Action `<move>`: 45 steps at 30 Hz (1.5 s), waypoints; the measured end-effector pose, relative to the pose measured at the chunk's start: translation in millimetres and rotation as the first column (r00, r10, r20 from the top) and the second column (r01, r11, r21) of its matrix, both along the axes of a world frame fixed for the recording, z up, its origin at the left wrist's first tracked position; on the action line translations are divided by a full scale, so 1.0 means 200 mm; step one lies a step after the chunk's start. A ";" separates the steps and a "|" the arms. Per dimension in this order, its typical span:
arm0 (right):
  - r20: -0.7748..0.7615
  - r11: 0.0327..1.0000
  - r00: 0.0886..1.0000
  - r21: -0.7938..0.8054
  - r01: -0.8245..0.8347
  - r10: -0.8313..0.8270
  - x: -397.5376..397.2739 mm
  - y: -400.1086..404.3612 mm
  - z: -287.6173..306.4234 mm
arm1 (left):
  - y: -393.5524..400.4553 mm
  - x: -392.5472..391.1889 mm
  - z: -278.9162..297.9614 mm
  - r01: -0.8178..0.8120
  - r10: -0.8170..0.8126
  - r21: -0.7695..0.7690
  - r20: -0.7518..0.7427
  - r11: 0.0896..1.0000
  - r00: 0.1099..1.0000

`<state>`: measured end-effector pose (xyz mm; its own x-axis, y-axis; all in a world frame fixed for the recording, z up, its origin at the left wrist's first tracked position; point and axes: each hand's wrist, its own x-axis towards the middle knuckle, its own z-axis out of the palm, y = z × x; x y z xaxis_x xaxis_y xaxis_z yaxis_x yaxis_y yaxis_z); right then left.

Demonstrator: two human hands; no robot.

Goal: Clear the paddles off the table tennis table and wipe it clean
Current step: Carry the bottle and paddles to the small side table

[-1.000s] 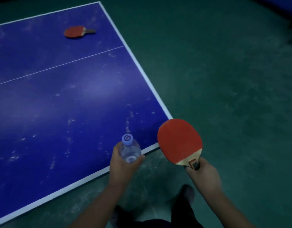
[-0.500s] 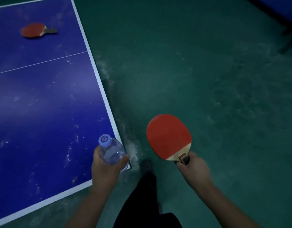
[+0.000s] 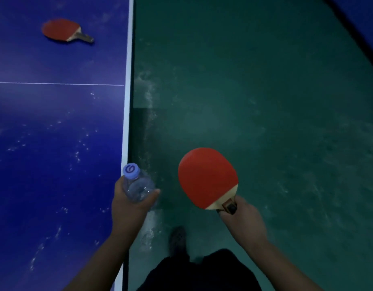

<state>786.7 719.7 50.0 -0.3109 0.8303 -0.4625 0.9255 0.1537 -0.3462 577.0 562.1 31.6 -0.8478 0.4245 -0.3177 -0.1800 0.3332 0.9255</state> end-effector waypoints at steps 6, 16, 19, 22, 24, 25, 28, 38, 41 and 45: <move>-0.083 0.989 0.986 -0.022 -0.148 0.146 -0.47 0.51 0.01 | 0.37 -0.33 0.02 -0.131 0.131 -0.007 -0.057 0.991 0.990; -0.137 0.877 0.873 -0.050 -0.479 0.469 -1.45 1.30 -0.09 | 0.96 -0.88 0.04 -0.524 0.519 -0.045 -0.087 0.850 0.850; -0.140 0.806 0.803 -0.047 -0.590 0.580 -1.78 1.46 -0.07 | 1.07 -1.02 0.06 -0.600 0.594 -0.081 -0.088 0.796 0.800; -0.133 0.750 0.747 -0.033 -0.661 0.652 -2.10 1.57 -0.05 | 1.16 -1.19 0.07 -0.659 0.652 -0.120 -0.093 0.743 0.752; -0.154 0.730 0.725 -0.027 -0.683 0.672 -2.32 1.61 -0.05 | 1.21 -1.32 0.07 -0.680 0.673 -0.127 -0.097 0.722 0.733; -0.169 0.721 0.714 -0.027 -0.692 0.679 -2.43 1.63 -0.06 | 1.24 -1.39 0.07 -0.690 0.683 -0.119 -0.103 0.713 0.723; -0.208 0.694 0.684 -0.032 -0.719 0.699 -2.76 1.66 -0.09 | 1.29 -1.63 0.04 -0.722 0.713 -0.092 -0.115 0.685 0.691; -0.275 0.663 0.652 -0.065 -0.746 0.707 -3.91 1.59 -0.27 | 1.37 -2.60 -0.07 -0.777 0.774 -0.017 -0.080 0.629 0.628; -0.281 0.660 0.651 -0.075 -0.747 0.705 -4.21 1.55 -0.36 | 1.36 -2.82 -0.10 -0.784 0.780 -0.030 -0.082 0.620 0.620; -0.239 0.648 0.633 -0.021 -0.762 0.736 -4.53 1.47 -0.48 | 1.33 -3.02 -0.13 -0.810 0.805 -0.056 -0.095 0.583 0.586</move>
<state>-118.9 1013.8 -46.8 -0.8934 0.2185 -0.3925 0.4207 0.7133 -0.5605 -26.6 828.0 5.6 -0.8438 -0.4697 -0.2595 -0.3663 0.1508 0.9182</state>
